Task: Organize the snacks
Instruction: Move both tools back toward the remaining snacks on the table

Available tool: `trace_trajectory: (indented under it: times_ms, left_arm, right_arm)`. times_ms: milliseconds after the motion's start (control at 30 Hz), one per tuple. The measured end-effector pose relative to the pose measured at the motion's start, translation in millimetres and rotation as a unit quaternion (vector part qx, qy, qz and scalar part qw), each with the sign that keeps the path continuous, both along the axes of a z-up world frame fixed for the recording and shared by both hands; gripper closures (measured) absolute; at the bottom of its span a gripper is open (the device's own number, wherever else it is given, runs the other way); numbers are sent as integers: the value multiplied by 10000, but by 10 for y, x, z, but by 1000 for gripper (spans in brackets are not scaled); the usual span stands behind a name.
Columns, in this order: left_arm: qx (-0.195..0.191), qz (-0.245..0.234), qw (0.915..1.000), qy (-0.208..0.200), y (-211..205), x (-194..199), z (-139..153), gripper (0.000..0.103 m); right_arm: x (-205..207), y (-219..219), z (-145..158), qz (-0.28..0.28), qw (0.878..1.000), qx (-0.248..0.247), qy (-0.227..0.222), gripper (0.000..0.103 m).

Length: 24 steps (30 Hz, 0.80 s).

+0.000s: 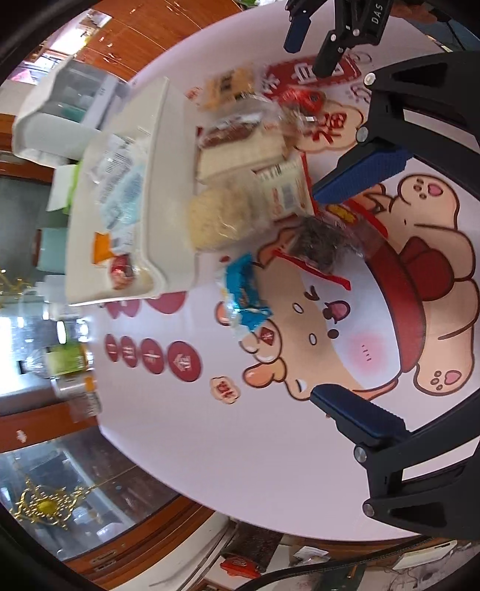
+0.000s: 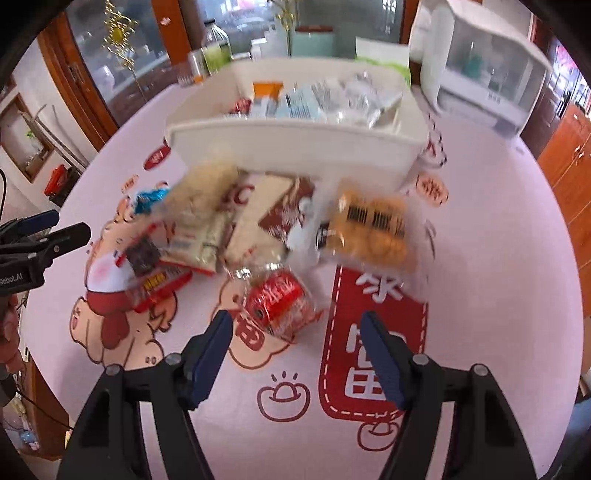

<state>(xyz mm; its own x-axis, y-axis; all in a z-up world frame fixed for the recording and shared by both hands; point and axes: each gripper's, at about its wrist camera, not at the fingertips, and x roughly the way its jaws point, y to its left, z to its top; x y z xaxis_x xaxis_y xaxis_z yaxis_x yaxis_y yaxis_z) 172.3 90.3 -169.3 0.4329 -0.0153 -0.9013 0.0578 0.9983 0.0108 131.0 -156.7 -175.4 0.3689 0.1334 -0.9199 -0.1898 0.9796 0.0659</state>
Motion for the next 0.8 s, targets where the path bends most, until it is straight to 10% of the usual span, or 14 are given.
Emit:
trace_trajectory:
  times_ms: [800]
  left_arm:
    - [-787,-349,9922,902,7,434,-778,19]
  right_arm:
    - [252,272,-481,147,9991,-98,374,33]
